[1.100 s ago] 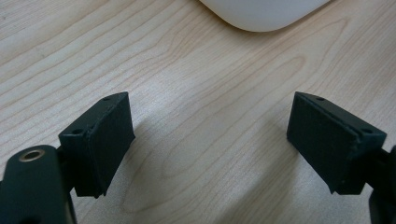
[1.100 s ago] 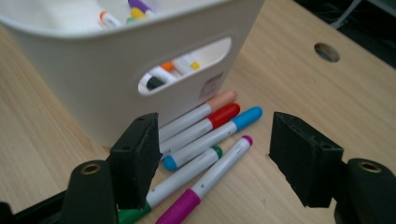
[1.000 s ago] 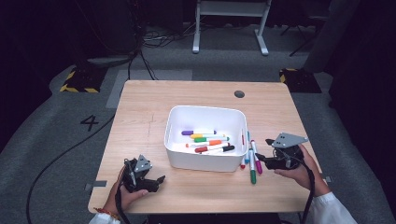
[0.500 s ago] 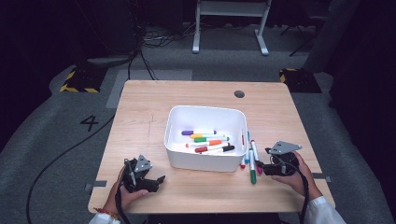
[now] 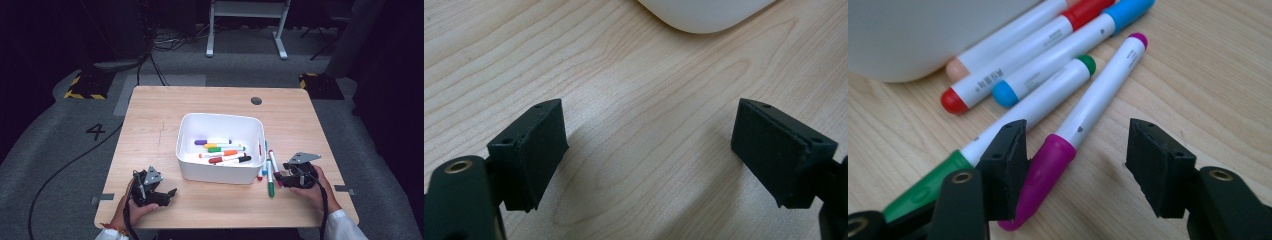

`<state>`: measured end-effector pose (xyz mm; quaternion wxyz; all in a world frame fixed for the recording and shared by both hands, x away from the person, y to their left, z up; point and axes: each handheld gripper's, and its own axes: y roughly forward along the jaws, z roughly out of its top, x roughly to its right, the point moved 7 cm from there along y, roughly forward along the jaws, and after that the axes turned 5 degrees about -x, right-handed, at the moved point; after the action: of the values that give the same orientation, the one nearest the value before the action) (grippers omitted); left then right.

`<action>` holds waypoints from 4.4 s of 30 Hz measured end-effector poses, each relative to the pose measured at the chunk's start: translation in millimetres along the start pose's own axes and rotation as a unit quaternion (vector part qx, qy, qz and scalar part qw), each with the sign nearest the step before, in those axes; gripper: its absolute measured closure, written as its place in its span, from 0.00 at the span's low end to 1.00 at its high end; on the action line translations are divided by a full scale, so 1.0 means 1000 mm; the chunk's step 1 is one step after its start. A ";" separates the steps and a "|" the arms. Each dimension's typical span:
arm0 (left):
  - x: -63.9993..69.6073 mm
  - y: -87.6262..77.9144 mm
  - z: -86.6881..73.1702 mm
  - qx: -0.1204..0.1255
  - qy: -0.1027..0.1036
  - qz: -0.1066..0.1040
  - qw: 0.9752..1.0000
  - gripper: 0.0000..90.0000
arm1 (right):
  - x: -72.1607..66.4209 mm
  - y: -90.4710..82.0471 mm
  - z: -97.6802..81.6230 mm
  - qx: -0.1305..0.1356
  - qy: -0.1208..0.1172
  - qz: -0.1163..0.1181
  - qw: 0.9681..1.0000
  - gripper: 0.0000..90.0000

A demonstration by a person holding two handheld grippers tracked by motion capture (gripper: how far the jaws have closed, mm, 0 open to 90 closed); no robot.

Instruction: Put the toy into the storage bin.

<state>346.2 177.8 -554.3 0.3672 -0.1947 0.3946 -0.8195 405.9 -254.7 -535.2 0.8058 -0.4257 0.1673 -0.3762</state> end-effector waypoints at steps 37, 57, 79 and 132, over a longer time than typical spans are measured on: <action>0.000 0.000 0.000 -0.001 0.001 0.001 1.000 0.16 | 0.046 -0.029 0.005 0.071 0.040 -0.044 0.996 0.83; -0.001 0.000 0.000 0.000 0.002 0.001 1.000 0.16 | 0.023 -0.084 0.103 0.158 -0.031 0.010 0.987 0.83; -0.001 0.000 0.000 0.000 0.003 0.001 1.000 0.16 | -0.056 -0.042 0.171 0.111 -0.135 0.096 0.980 0.83; 0.000 0.001 0.001 0.001 0.001 0.001 1.000 0.16 | 0.083 -0.060 -0.052 0.018 0.053 -0.037 0.998 0.51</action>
<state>347.1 177.2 -554.3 0.3680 -0.1934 0.3941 -0.8197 402.7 -367.3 -512.7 0.7889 -0.3960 0.1873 -0.4310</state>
